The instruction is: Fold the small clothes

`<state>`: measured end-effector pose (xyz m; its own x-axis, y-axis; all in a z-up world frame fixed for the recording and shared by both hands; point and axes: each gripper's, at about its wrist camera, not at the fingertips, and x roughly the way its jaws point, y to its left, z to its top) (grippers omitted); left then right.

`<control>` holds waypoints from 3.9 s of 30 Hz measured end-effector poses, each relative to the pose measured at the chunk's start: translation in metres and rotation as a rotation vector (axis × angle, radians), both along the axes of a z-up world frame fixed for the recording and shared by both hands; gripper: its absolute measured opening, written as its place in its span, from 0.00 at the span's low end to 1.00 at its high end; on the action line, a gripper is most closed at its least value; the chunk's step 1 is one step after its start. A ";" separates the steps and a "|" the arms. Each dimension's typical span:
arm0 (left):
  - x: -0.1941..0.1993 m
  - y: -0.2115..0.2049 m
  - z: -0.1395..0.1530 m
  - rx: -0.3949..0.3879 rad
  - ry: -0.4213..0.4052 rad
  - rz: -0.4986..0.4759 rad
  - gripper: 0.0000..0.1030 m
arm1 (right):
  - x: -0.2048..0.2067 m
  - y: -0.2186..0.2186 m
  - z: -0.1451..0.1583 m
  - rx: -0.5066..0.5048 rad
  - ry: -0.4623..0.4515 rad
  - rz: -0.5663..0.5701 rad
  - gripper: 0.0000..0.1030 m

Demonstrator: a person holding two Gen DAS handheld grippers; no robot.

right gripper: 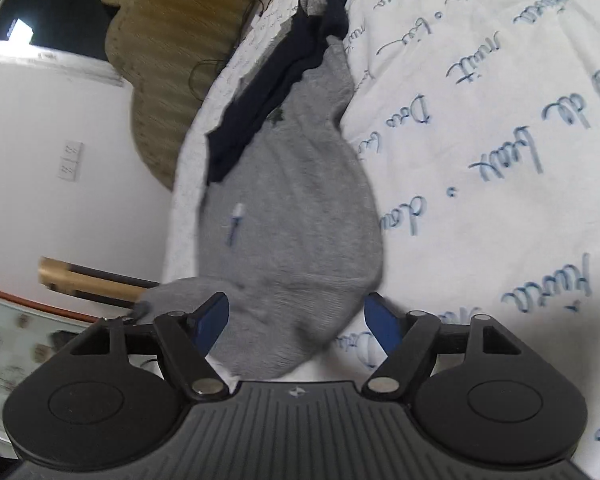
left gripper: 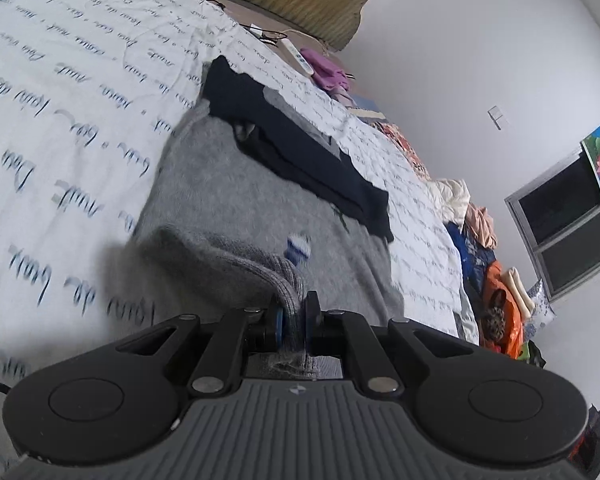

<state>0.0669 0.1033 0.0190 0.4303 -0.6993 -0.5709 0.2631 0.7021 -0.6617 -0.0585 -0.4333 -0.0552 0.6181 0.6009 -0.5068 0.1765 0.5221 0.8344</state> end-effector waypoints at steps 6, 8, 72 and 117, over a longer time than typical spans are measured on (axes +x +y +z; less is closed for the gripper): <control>-0.015 0.012 -0.018 0.002 0.041 0.033 0.10 | 0.040 0.024 0.032 0.048 -0.176 0.088 0.74; -0.015 0.013 -0.022 -0.001 0.049 0.041 0.10 | 0.066 0.046 0.025 0.034 -0.140 0.161 0.74; -0.021 0.013 -0.045 0.059 0.082 0.012 0.16 | -0.043 0.093 -0.072 0.133 0.155 0.036 0.20; 0.368 -0.143 -0.021 0.184 -0.114 0.245 0.30 | 0.319 -0.060 -0.050 0.107 -0.139 -0.325 0.12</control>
